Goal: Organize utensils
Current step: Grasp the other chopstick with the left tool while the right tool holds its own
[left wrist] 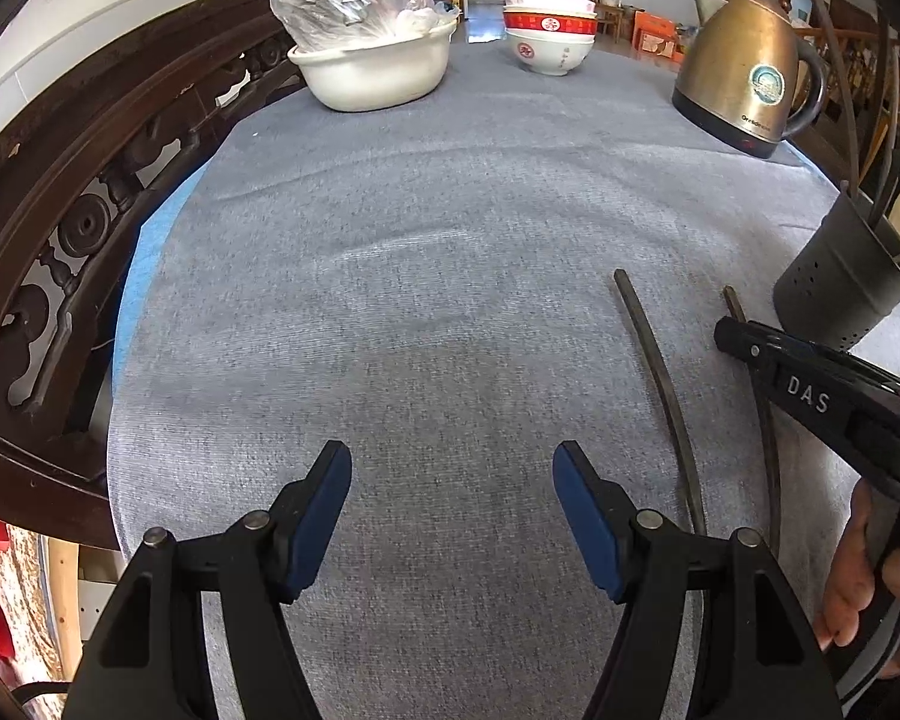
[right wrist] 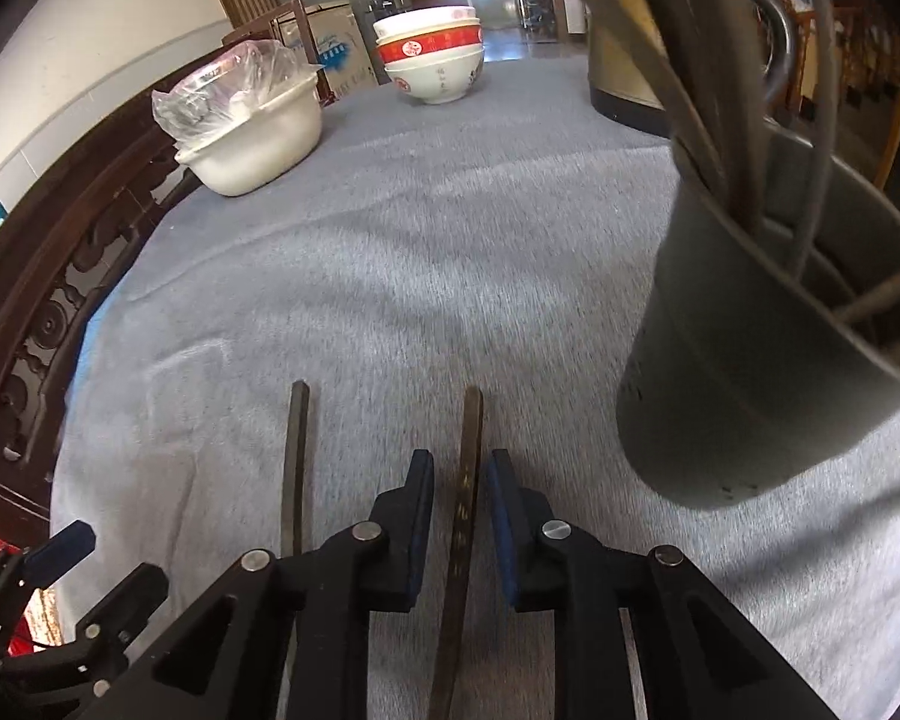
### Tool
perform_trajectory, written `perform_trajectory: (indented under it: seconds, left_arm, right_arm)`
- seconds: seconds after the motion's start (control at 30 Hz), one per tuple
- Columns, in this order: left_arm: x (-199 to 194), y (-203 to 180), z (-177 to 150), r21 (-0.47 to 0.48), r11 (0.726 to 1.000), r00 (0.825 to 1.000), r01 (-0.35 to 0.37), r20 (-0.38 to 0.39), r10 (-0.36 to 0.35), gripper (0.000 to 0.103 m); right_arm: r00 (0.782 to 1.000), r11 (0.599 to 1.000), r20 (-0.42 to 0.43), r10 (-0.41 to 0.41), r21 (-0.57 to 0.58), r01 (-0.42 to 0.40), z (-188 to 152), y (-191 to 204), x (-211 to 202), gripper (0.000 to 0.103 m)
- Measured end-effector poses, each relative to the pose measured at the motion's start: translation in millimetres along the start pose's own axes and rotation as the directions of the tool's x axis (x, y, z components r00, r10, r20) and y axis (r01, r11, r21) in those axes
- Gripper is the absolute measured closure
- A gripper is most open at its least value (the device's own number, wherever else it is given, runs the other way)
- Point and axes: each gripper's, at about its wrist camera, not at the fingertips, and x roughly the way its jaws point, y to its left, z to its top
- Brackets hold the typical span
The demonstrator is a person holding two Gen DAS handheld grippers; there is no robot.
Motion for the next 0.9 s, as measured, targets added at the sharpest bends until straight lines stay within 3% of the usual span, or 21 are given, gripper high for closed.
perform_trajectory:
  seconds: [0.1, 0.53, 0.9]
  left_arm:
    - [1, 1, 3, -0.003, 1.000, 1.000, 0.003, -0.007, -0.003, 0.032]
    - [12, -23, 31, 0.022, 0.998, 0.996, 0.067, -0.062, -0.065, 0.032]
    - [40, -49, 63, -0.011, 0.988, 0.977, 0.154, -0.148, -0.154, 0.033]
  right_arm:
    - [1.000, 0.999, 0.009, -0.026, -0.033, 0.026, 0, 3, 1, 0.093]
    - [1.000, 0.999, 0.001, 0.025, -0.023, -0.025, -26, -24, -22, 0.095]
    - [0.995, 0.995, 0.009, 0.101, 0.018, -0.101, -41, -43, -31, 0.095]
